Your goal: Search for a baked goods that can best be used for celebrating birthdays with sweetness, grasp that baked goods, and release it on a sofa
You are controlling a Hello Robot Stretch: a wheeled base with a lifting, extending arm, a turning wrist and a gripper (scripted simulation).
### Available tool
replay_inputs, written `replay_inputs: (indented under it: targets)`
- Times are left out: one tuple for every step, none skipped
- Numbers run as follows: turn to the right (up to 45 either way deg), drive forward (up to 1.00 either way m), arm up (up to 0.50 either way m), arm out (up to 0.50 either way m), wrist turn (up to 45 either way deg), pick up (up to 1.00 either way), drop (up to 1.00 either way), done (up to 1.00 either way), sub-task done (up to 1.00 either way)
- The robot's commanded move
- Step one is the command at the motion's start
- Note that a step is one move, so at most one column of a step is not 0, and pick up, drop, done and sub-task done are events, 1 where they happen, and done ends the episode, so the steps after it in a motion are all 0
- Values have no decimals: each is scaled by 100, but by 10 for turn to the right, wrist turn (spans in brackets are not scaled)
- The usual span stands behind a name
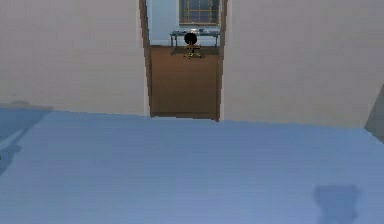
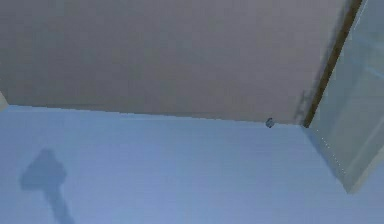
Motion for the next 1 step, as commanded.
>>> replay_inputs:
  targets:
    - [0,100,0,0,0,0,0,0,0]
